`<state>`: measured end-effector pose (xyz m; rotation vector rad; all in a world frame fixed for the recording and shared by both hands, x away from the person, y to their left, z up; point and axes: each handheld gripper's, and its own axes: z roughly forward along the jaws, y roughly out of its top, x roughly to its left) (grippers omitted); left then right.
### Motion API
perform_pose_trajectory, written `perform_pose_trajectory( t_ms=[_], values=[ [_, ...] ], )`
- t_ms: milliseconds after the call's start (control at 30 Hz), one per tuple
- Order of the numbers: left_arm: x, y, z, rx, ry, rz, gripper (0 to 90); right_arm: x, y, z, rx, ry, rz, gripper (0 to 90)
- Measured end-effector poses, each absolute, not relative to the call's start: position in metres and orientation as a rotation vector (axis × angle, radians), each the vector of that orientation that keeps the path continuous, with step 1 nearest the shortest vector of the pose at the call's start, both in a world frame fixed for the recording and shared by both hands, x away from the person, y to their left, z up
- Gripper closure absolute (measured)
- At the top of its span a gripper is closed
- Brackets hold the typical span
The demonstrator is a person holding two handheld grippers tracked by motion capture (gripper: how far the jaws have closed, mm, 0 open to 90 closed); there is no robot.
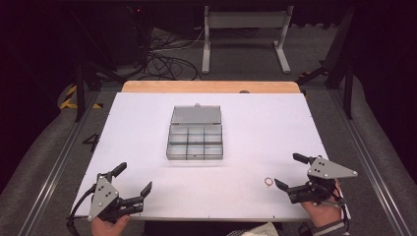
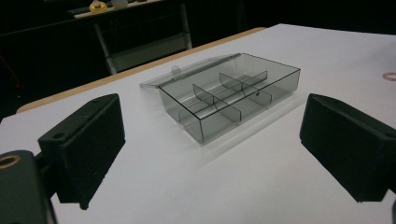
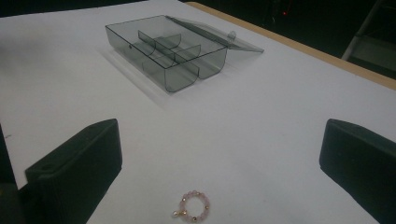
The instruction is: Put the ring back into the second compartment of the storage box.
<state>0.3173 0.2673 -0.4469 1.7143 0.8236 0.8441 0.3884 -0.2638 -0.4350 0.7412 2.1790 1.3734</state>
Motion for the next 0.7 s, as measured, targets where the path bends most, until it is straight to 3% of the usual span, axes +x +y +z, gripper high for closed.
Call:
perform_pose_trajectory(
  t_ms=[700],
  values=[
    [0.318,0.266,-0.447,1.72,0.823,0.842,7.2,0.415,-0.249,-0.428,0.757,2.209,1.368,0.3]
  ],
)
